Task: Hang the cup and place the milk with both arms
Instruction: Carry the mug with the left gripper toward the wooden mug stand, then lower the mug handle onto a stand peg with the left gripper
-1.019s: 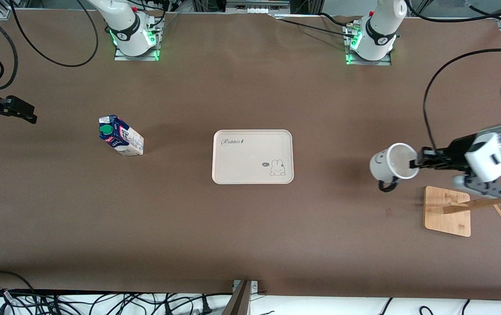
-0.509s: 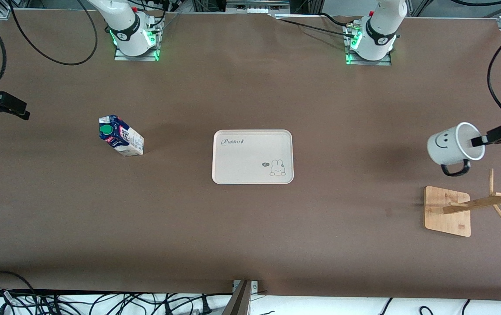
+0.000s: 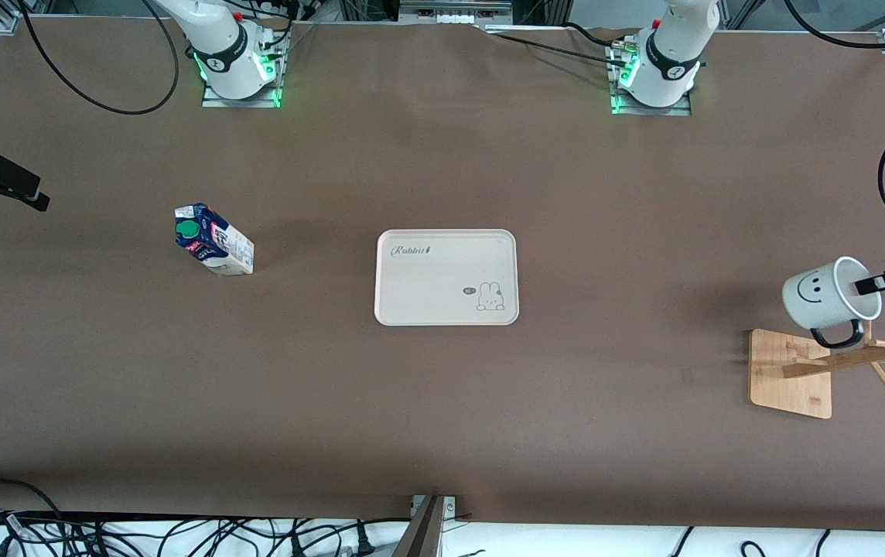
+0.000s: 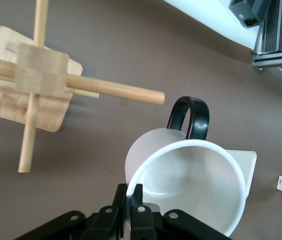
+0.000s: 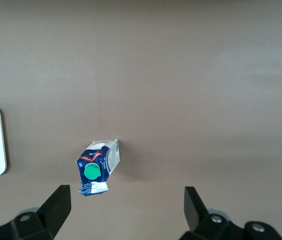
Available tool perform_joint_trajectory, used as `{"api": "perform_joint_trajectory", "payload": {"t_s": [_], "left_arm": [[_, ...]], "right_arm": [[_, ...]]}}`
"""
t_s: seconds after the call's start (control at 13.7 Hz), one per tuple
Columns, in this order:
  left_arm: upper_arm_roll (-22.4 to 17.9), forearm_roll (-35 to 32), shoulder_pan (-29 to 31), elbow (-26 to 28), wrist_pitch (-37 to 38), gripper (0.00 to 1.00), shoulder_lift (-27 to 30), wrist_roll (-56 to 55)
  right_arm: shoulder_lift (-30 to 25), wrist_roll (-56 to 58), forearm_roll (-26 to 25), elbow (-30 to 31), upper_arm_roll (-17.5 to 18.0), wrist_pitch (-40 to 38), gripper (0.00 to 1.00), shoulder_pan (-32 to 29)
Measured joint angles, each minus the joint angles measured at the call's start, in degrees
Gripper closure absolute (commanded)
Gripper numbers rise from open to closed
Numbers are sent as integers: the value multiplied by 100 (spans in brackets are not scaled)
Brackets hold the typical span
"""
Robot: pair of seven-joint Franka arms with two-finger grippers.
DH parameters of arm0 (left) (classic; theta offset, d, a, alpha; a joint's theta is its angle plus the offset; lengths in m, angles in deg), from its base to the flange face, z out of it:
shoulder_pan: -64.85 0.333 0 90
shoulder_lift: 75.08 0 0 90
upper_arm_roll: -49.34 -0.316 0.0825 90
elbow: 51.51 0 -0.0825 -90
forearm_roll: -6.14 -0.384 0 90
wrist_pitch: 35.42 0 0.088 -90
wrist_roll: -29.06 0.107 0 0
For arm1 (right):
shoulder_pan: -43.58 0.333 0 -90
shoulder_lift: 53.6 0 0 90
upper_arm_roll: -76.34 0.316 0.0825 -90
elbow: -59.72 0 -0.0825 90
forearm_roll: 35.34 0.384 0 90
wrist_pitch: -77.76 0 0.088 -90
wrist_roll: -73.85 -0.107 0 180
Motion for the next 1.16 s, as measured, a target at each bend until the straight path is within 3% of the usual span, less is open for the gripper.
{"api": "perform_joint_trajectory", "payload": {"t_s": [0.66,0.73,0.8,0.87,1.16], "left_arm": [[-15,3,304,-436,-42,100,-304,60],[-15,3,315,-436,-42,74,-320,61],[-18,3,319,-436,-42,30,-333,61],[-24,2,321,-437,-42,0,-347,62],[-45,-216,339,-462,-42,0,-364,97]], "right_arm": [[-1,18,-46,-195,-194,-23,0,-3],[-1,17,-46,-195,-176,-23,0,-1],[-1,17,-46,-195,-163,-23,0,0],[-1,0,-43,-195,-151,-23,0,0],[-1,-267,-39,-195,2,-23,0,5]]}}
